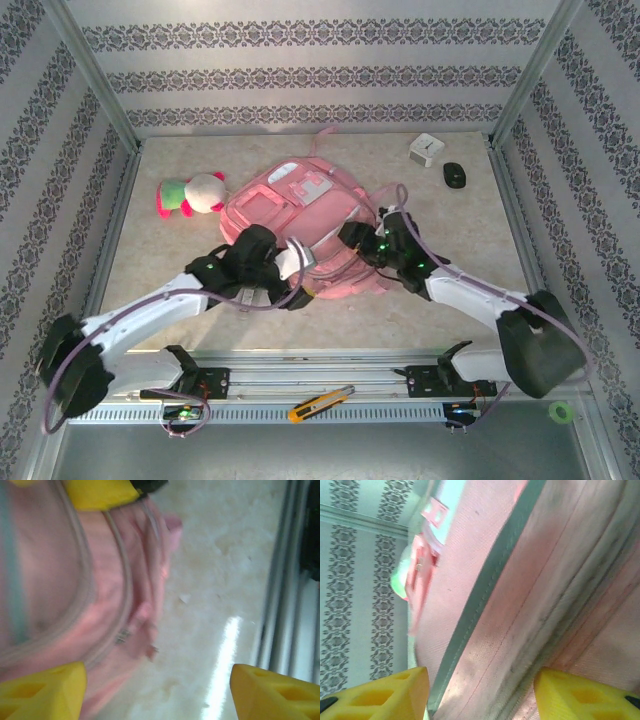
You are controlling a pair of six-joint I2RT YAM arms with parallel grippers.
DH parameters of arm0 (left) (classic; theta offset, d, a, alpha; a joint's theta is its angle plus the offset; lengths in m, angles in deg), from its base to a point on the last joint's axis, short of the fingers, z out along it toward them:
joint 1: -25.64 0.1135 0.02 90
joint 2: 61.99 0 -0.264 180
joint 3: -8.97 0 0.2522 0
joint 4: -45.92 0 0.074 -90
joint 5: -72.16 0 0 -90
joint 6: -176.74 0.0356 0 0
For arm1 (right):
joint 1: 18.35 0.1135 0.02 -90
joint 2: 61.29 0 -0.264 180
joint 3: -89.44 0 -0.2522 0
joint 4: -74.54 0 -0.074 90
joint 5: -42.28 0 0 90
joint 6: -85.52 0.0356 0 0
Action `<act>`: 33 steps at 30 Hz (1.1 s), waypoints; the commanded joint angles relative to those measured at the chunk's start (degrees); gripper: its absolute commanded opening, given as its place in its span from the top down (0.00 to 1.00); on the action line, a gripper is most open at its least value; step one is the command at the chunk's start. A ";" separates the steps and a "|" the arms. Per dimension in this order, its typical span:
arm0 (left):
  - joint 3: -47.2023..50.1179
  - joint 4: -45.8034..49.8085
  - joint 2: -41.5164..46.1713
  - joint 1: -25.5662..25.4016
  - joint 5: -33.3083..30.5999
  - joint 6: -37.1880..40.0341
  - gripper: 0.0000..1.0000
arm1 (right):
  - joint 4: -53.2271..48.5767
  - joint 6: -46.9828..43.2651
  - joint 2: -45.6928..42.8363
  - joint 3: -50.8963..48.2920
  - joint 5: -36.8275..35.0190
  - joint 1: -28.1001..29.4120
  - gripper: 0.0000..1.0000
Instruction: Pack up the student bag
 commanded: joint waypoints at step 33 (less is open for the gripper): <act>-13.32 -4.05 -21.82 5.30 -3.08 36.15 0.87 | -25.91 -23.23 -18.91 -0.52 9.32 -0.78 0.49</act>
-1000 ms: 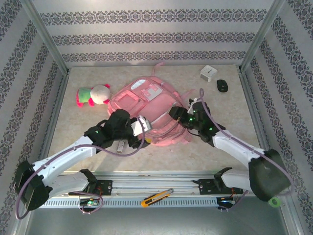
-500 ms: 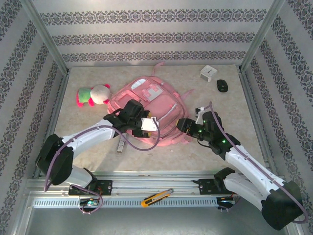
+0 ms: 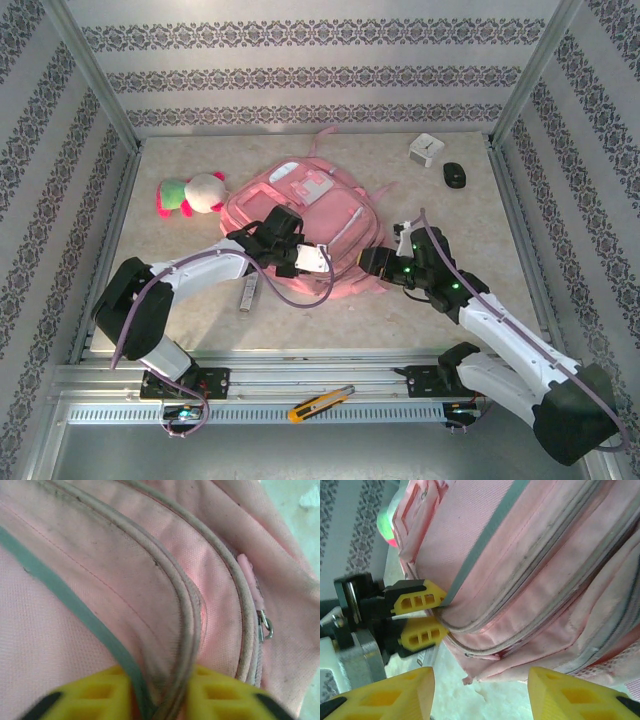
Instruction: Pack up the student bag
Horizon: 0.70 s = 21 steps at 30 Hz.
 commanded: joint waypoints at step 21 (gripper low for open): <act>-1.26 -11.14 10.06 10.87 19.96 -26.64 1.00 | 5.50 -29.39 14.49 10.21 9.96 7.71 0.47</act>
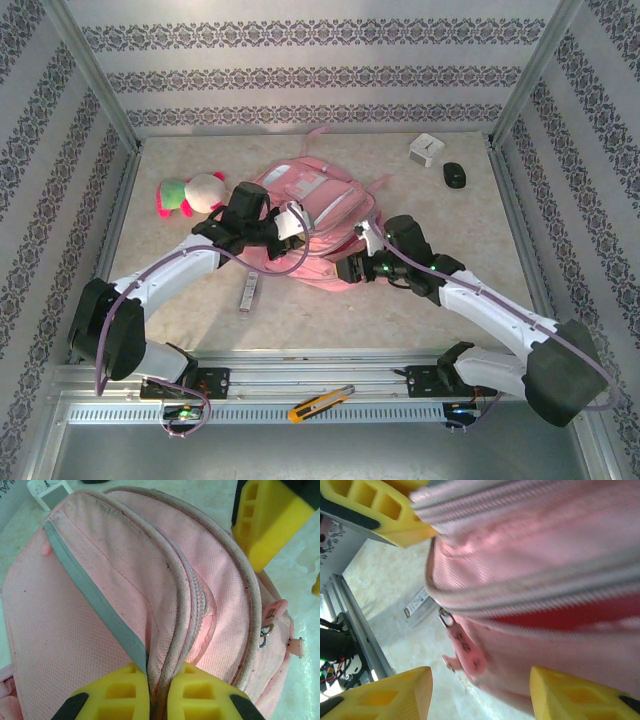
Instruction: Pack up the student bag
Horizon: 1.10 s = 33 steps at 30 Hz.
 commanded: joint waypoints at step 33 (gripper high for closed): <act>-2.01 -0.34 0.79 3.03 2.13 0.90 1.00 | -15.01 -4.64 1.54 8.63 -16.41 -1.17 1.00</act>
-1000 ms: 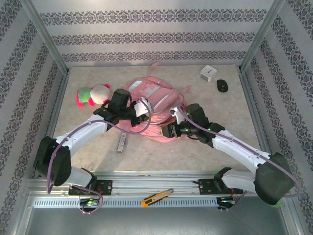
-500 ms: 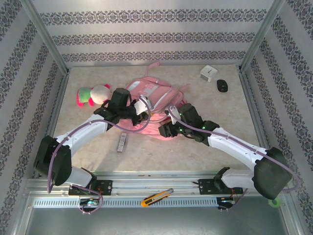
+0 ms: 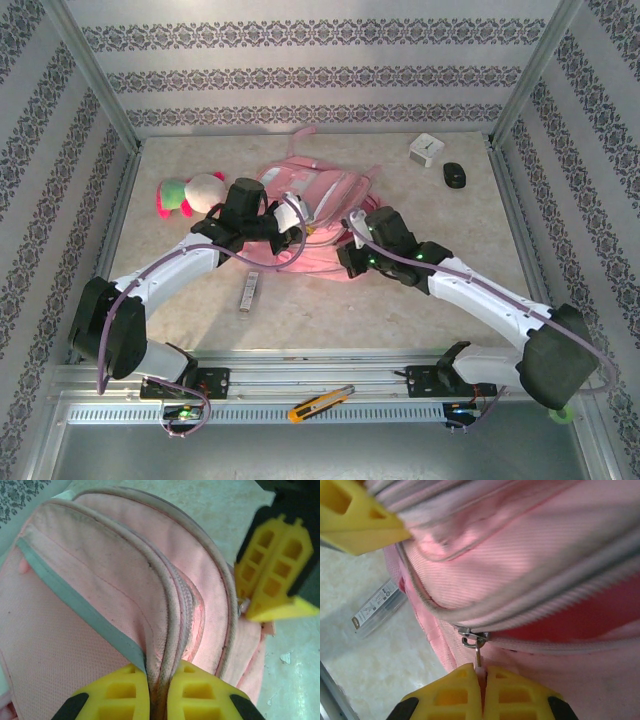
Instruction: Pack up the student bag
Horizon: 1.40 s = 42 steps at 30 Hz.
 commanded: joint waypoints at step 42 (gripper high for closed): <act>6.32 -9.22 -10.02 9.69 -27.43 -63.57 0.48 | 8.27 17.13 0.73 -8.34 1.20 10.20 1.00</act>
